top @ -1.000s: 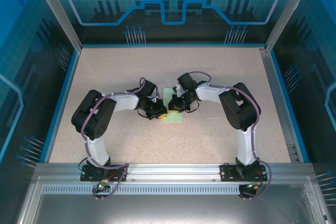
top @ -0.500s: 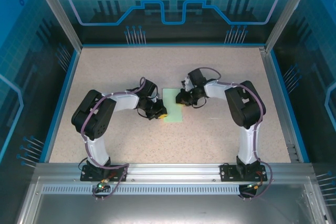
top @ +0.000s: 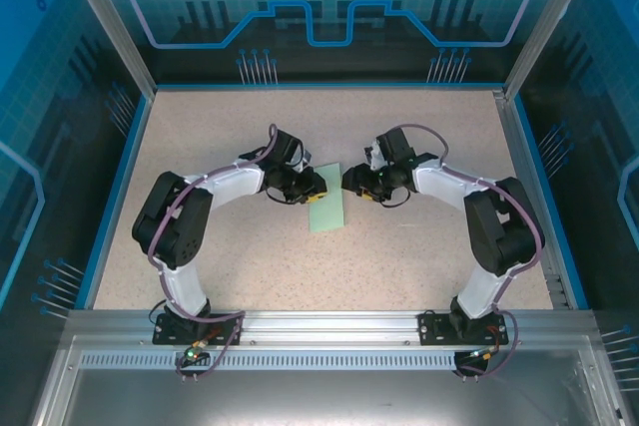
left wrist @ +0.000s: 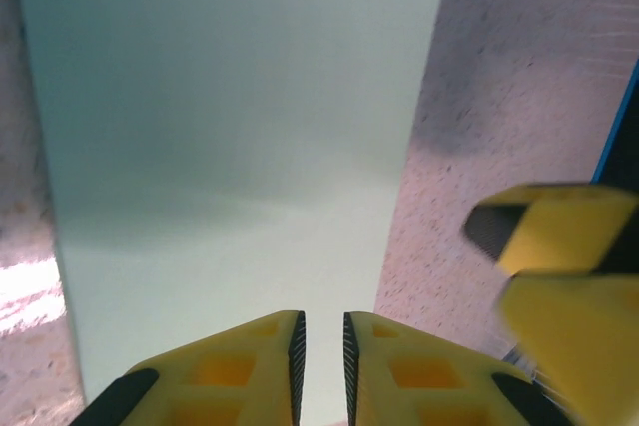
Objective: Fold a paper plane with a square sheet of paper (pick it up from the middle)
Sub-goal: Third fold the triangle at the center of the table.
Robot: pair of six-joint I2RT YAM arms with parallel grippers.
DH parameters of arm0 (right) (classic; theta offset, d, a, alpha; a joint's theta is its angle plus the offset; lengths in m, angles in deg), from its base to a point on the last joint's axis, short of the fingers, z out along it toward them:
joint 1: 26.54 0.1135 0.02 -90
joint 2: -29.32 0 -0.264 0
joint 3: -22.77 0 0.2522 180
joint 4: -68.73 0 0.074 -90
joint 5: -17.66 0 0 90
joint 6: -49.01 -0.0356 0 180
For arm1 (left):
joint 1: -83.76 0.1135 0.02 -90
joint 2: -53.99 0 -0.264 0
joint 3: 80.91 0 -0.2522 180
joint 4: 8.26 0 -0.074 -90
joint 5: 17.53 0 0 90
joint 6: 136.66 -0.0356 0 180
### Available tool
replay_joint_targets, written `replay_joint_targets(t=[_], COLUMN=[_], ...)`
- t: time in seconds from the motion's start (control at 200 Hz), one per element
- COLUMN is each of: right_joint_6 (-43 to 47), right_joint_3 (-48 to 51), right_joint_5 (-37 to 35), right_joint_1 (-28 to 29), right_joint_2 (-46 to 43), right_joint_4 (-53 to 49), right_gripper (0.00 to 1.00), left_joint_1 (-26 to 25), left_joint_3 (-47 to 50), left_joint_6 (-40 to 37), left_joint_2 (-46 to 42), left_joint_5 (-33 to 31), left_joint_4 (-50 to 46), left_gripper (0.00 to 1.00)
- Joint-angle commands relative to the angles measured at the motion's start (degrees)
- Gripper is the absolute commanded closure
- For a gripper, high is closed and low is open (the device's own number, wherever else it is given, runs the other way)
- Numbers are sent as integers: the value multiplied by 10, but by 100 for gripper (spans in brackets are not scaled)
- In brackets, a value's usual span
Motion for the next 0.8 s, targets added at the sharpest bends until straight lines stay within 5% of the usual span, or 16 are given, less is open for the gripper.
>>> replay_joint_targets(t=[0.0,0.535,0.795], right_joint_6=[-30,-57,-115], right_joint_3=[21,47,87], right_joint_5=[-4,61,25], right_joint_1=[17,71,78], right_joint_2=[-10,22,-15], right_joint_4=[-28,-27,21], right_gripper=[38,41,68], left_joint_1=[10,23,23], left_joint_3=[-24,-33,-32], left_joint_6=[-19,-27,-29], left_joint_2=[34,62,63], left_joint_5=[-22,-26,-23], left_joint_4=[-12,-8,-10], left_gripper=[82,84,84])
